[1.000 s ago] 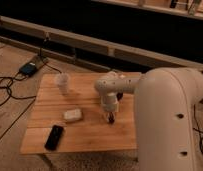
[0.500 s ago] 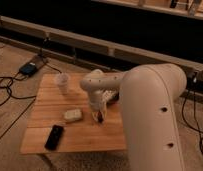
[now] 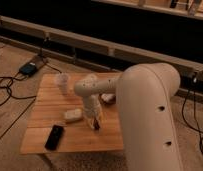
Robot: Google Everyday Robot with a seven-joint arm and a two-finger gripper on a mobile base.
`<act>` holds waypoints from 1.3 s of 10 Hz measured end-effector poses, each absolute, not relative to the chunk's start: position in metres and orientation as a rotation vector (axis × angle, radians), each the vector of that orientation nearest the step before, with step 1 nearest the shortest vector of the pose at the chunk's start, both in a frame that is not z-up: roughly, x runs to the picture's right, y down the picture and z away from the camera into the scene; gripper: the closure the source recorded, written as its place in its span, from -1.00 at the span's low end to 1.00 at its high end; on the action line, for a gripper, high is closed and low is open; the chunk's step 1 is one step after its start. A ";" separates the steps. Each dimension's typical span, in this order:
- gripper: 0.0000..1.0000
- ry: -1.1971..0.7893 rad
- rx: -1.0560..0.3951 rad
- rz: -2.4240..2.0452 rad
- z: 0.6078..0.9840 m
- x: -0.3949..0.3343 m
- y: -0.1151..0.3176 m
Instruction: Drag the pepper across the table
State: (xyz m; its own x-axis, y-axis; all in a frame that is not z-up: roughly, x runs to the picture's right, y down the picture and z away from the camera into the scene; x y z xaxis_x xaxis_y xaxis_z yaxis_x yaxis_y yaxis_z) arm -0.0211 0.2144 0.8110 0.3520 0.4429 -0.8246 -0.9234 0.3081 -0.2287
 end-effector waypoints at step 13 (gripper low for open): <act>0.60 0.901 -0.825 1.053 0.768 0.041 0.268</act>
State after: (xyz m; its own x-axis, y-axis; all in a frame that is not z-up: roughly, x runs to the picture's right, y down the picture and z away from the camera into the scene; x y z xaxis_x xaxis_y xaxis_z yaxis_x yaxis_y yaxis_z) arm 0.0409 0.2684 0.7676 0.2304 0.3544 -0.9063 -0.9501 0.2833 -0.1307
